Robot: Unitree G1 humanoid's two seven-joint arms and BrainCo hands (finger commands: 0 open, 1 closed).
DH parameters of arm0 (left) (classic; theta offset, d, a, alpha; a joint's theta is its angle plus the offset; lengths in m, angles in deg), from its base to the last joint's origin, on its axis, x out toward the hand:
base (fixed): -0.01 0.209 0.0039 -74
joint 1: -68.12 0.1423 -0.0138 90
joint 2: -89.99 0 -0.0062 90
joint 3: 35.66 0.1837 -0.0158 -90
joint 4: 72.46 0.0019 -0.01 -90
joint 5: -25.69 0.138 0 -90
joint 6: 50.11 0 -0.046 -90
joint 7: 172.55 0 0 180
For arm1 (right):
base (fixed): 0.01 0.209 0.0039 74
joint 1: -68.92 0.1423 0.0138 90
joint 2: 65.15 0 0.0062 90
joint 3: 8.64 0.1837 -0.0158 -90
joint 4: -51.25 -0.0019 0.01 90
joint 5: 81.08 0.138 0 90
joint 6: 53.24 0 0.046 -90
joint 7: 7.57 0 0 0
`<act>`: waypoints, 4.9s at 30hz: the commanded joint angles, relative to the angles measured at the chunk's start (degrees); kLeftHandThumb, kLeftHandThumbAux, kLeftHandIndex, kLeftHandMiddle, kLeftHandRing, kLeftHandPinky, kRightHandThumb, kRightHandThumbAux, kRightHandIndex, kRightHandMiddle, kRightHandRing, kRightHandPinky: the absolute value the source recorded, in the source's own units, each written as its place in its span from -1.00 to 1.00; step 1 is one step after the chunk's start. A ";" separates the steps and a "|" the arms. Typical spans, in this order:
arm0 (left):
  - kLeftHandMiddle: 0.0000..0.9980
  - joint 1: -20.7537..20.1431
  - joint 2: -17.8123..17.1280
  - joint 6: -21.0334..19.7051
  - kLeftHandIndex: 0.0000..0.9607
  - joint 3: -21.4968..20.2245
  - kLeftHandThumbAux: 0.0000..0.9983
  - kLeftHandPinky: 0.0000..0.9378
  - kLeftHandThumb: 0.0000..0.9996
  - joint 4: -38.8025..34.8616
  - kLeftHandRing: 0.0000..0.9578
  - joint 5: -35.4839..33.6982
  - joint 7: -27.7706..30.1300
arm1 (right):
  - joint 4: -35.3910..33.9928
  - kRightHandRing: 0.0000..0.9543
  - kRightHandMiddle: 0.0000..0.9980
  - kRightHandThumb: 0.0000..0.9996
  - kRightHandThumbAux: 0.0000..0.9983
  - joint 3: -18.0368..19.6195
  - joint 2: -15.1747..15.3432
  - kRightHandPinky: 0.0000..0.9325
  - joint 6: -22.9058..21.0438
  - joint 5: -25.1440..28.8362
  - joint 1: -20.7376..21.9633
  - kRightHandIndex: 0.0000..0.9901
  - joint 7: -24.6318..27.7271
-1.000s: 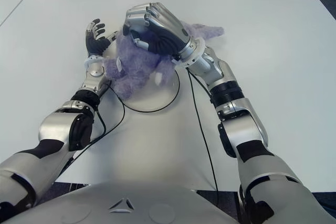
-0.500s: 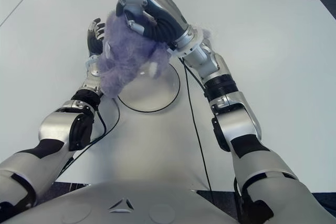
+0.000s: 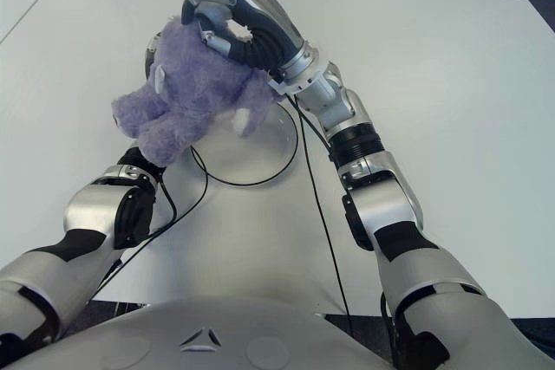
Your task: Put the doll into the plate.
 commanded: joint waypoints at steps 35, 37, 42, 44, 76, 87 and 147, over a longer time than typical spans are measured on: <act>-0.66 16.82 5.52 -9.81 -0.71 -0.43 0.58 -0.65 -1.00 10.47 -0.69 -0.72 1.87 | 1.78 0.83 0.76 0.45 0.43 0.47 5.62 0.88 2.48 -0.40 -9.73 -0.11 5.25; -0.67 16.84 5.53 -9.62 -0.71 -0.54 0.58 -0.65 -1.00 10.45 -0.70 -0.84 2.02 | 1.02 0.83 0.76 0.44 0.43 0.01 6.22 0.88 2.23 -0.54 -11.26 -0.11 5.76; -0.68 16.87 5.53 -9.48 -0.71 -0.85 0.56 -0.67 -1.00 10.43 -0.71 -1.13 2.38 | -0.41 0.83 0.76 0.43 0.43 -0.24 6.62 0.89 0.71 -1.76 -12.91 -0.11 5.76; -0.69 16.83 5.52 -9.62 -0.71 -0.85 0.55 -0.68 -1.00 10.43 -0.72 -1.12 2.37 | -0.62 0.83 0.76 0.43 0.43 -0.18 6.59 0.89 0.30 -1.91 -12.99 -0.11 5.68; -0.64 17.03 5.46 -9.05 -0.69 -0.89 0.54 -0.62 -1.00 10.38 -0.67 -1.15 2.44 | 2.55 0.88 0.79 0.43 0.43 -1.62 6.16 0.93 2.99 -2.80 -12.95 -0.11 4.19; -0.57 17.11 5.58 -8.86 -0.65 -0.57 0.63 -0.57 -1.00 10.48 -0.61 -0.66 1.58 | 1.38 0.58 0.24 0.38 0.43 -1.28 6.33 0.76 0.18 -2.44 -13.66 -0.15 5.59; -0.50 17.18 6.01 -8.72 -0.61 -2.76 0.60 -0.50 -1.00 10.39 -0.52 -2.41 2.28 | 5.82 -1.00 -1.00 -0.79 -0.29 2.25 6.46 -1.00 -4.13 -5.20 0.87 -1.00 -0.42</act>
